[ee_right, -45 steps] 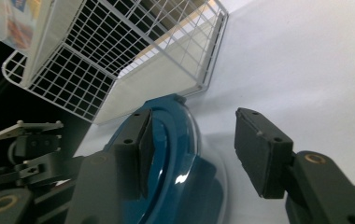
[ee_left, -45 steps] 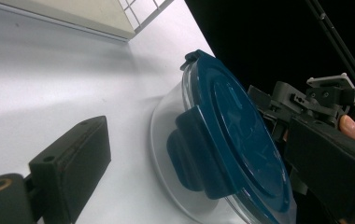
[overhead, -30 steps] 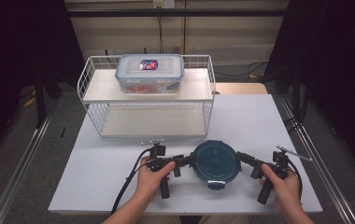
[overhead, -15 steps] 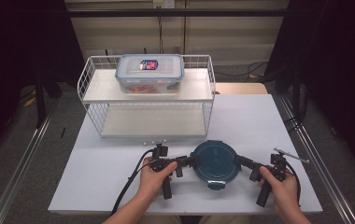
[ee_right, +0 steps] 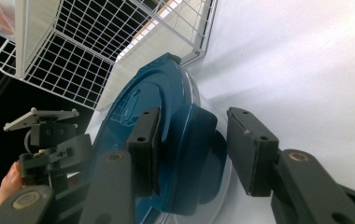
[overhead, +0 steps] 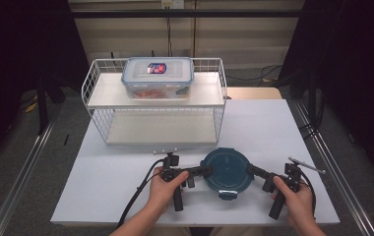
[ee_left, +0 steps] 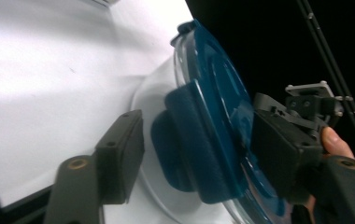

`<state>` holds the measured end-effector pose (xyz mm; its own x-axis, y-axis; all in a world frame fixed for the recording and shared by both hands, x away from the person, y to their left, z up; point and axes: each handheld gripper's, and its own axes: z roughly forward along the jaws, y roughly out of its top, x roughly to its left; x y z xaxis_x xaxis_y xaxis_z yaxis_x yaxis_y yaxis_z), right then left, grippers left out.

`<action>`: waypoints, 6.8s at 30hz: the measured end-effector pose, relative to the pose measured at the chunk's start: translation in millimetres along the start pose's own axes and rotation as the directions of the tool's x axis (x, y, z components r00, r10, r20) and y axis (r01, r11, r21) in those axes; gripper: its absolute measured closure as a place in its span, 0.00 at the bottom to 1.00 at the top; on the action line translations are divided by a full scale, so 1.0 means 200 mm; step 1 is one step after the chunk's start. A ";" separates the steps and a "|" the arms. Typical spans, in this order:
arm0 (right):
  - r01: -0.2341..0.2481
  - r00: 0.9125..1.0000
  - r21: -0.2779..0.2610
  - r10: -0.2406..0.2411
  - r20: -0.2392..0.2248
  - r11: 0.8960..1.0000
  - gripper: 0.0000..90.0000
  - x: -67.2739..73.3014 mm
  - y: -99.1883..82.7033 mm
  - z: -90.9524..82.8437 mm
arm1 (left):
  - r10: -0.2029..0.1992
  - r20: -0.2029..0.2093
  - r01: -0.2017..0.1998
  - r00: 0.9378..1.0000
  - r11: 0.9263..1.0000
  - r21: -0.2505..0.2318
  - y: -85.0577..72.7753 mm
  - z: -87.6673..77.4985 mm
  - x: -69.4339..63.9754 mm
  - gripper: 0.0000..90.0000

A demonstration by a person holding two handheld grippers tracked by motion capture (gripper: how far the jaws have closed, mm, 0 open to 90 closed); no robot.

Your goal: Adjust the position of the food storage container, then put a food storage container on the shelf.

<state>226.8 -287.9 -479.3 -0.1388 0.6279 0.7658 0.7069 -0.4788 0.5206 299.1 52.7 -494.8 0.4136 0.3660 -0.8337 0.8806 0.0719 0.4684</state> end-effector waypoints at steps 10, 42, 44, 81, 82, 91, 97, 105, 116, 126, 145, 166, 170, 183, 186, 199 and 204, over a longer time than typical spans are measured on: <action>-0.047 0.999 0.000 0.047 0.003 0.999 0.62 0.00 -0.01 -0.01 | -0.065 0.014 0.066 0.998 0.997 -0.027 0.00 0.00 -0.01 0.49; -0.097 0.994 0.015 0.098 -0.044 0.995 0.58 0.05 -0.06 0.14 | -0.148 -0.026 0.144 0.989 0.983 -0.117 0.03 -0.14 0.06 0.53; -0.105 0.993 0.015 0.106 -0.051 0.994 0.59 0.04 -0.06 0.13 | -0.149 -0.031 0.144 0.988 0.982 -0.120 0.03 -0.14 0.06 0.54; -0.253 0.945 -0.115 0.220 -0.242 0.961 0.66 0.16 -0.10 0.25 | -0.166 0.016 0.162 0.986 0.934 -0.318 0.06 -0.29 0.02 0.57; -0.249 0.945 -0.129 0.212 -0.248 0.960 0.66 0.16 -0.10 0.25 | -0.172 0.023 0.170 0.985 0.929 -0.327 0.06 -0.29 0.01 0.58; -0.253 0.941 -0.166 0.202 -0.273 0.953 0.66 0.23 -0.08 0.28 | -0.130 0.022 0.129 0.991 0.921 -0.369 0.08 -0.35 -0.03 0.57; -0.257 0.933 -0.169 0.198 -0.300 0.952 0.66 0.30 -0.07 0.29 | -0.107 0.020 0.106 0.994 0.913 -0.394 0.10 -0.41 -0.06 0.58; -0.248 0.929 -0.182 0.180 -0.324 0.952 0.66 0.36 -0.07 0.32 | -0.091 0.017 0.089 0.996 0.895 -0.437 0.12 -0.47 -0.10 0.58; -0.261 0.910 -0.204 0.171 -0.378 0.943 0.66 0.48 -0.04 0.32 | -0.053 0.045 0.068 0.998 0.864 -0.498 0.17 -0.55 -0.19 0.59; -0.235 0.898 -0.229 0.121 -0.422 0.945 0.66 0.64 0.03 0.32 | 0.005 0.043 0.019 0.999 0.843 -0.538 0.26 -0.65 -0.30 0.65; -0.209 0.880 -0.274 0.059 -0.470 0.939 0.66 0.83 0.14 0.32 | 0.078 0.031 -0.044 0.996 0.797 -0.602 0.38 -0.75 -0.47 0.65; -0.188 0.868 -0.290 0.020 -0.496 0.938 0.66 1.03 0.32 0.41 | 0.100 0.026 -0.057 0.995 0.743 -0.667 0.59 -0.85 -0.57 0.65; -0.189 0.867 -0.292 0.020 -0.498 0.937 0.66 1.06 0.37 0.44 | 0.100 0.026 -0.057 0.995 0.737 -0.674 0.64 -0.86 -0.57 0.65; -0.192 0.872 -0.313 0.015 -0.490 0.930 0.66 1.17 0.54 0.59 | 0.072 0.031 -0.030 0.997 0.711 -0.703 0.86 -0.89 -0.55 0.65; -0.200 0.872 -0.308 0.026 -0.488 0.930 0.66 1.19 0.59 0.64 | 0.059 0.033 -0.019 0.998 0.709 -0.705 0.92 -0.89 -0.53 0.65; -0.263 0.883 -0.279 0.114 -0.455 0.924 0.66 1.23 0.78 0.83 | -0.021 0.016 0.026 1.000 0.708 -0.706 1.18 -0.88 -0.47 0.65; -0.284 0.894 -0.247 0.162 -0.418 0.927 0.65 1.22 0.81 0.90 | -0.050 -0.004 0.032 0.999 0.706 -0.708 1.24 -0.86 -0.45 0.65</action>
<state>432.0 -102.1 -276.4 -0.2988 0.2273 0.9268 0.5235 -0.7730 0.3584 440.5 197.8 -253.6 0.3679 0.3659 -0.8549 0.4714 0.7191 0.5106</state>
